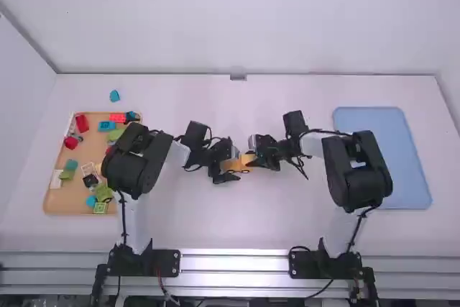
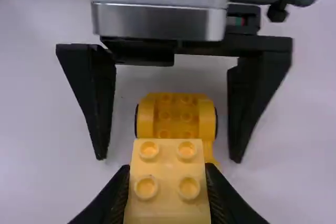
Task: Assemble lego blocks to make yellow taxi
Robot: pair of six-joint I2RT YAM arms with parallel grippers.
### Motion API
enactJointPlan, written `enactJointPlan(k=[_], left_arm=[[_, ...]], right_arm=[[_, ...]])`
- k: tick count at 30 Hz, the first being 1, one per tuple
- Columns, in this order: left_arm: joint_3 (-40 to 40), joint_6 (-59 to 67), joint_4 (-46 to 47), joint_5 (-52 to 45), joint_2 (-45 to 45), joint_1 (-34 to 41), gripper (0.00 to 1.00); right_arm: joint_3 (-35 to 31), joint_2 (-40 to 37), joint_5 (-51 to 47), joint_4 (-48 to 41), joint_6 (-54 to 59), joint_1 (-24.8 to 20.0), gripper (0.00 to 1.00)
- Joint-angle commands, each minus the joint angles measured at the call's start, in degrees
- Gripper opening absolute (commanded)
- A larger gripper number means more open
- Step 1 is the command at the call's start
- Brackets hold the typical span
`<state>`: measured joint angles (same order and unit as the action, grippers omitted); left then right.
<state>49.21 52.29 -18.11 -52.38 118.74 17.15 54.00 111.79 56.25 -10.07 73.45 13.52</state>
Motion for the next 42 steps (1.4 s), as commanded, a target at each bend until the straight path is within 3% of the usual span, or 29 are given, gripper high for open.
enactJointPlan(k=[1,5,9,14,33,39,42], left_arm=[[-0.7,-0.4,0.6,1.0,0.7,0.1,0.95],[-0.8,-0.4,0.6,1.0,0.7,0.1,0.79],[-1.1,-0.4,0.3,1.0,0.7,-0.1,0.56],[-2.2,-0.4,-0.8,1.1,0.7,0.2,0.53],[-3.1,-0.4,-1.5,3.0,0.7,-0.1,0.55],[-3.1,-0.5,-1.5,3.0,0.7,0.1,0.56],[-3.1,-0.4,-1.5,2.9,0.7,0.2,0.58]], right_arm=[[0.3,0.9,-0.5,0.3,-1.7,0.2,0.02],[0.3,2.4,-0.5,1.9,-1.7,0.9,0.01],[0.3,4.7,1.7,4.9,-3.5,1.2,0.01],[0.3,5.5,4.3,5.5,-2.6,1.1,0.01],[0.3,6.0,0.2,5.0,-4.7,1.5,0.02],[0.3,6.0,-1.2,4.9,-4.7,1.6,0.1],[0.3,6.0,-0.7,5.0,-4.7,1.5,0.27]])
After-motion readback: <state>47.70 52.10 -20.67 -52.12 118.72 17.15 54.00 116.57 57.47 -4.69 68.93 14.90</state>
